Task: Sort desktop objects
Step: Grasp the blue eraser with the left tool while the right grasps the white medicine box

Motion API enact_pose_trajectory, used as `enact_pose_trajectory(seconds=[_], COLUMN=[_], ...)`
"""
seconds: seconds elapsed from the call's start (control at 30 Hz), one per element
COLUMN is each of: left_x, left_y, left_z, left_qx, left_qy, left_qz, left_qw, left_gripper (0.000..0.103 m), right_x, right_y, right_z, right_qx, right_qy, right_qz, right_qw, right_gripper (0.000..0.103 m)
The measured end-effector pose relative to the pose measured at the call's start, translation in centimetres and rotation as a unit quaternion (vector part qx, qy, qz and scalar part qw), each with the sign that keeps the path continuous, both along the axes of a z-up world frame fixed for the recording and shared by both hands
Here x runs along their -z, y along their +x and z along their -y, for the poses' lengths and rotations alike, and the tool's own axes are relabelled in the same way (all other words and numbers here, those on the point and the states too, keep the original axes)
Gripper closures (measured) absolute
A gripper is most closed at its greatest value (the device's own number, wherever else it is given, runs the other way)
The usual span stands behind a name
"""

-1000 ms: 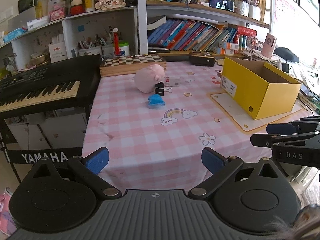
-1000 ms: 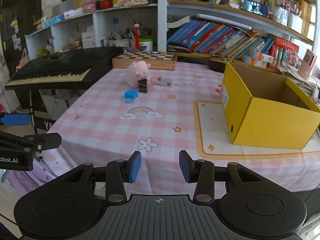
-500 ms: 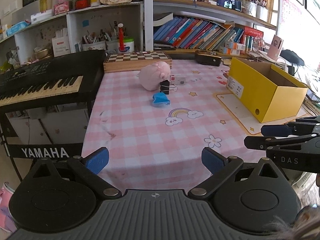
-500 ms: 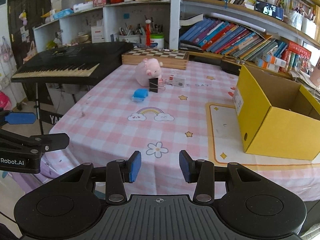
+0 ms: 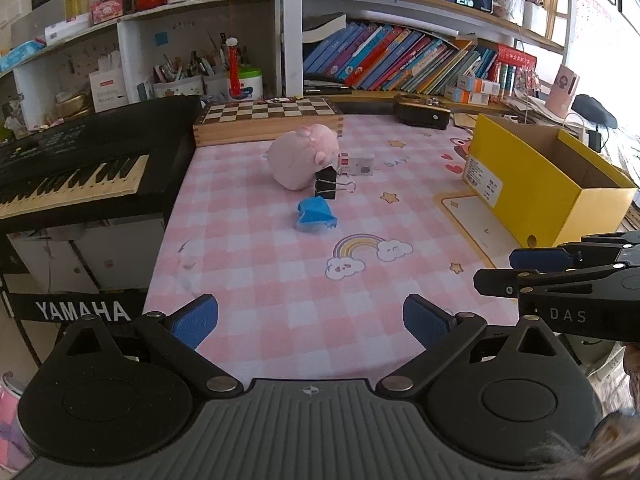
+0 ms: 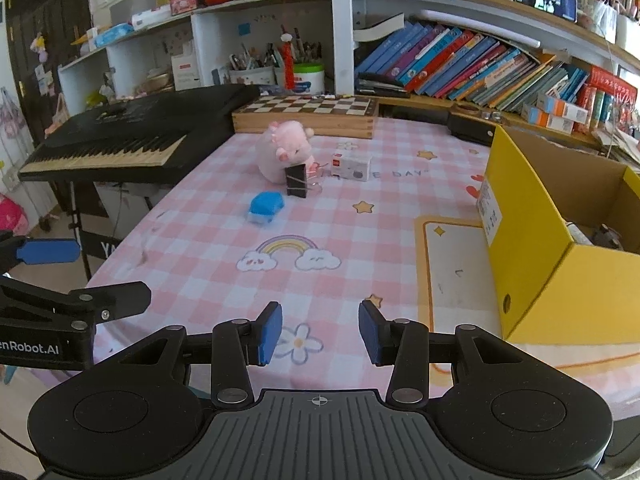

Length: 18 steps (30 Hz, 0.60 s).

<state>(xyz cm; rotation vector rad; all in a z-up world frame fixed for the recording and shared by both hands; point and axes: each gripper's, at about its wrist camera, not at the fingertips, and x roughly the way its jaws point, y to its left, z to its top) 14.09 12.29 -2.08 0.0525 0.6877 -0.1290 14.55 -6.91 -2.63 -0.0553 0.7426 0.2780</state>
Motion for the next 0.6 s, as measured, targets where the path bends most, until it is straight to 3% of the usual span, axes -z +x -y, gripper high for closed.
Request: enact_pose_trajectory(seconds=[0.6], left_x=[0.5], left_y=[8.2], left_z=[1.7], left_qx=[-0.028], left_qy=[0.003], left_qz=[-0.006], left_qw=[0.9996], left_gripper=[0.003], right_x=[0.5], right_y=[8.9], right_z=[0.7], right_qx=[-0.019], right_qy=[0.015], right_qz=[-0.004], right_qw=[1.0], right_gripper=[0.06])
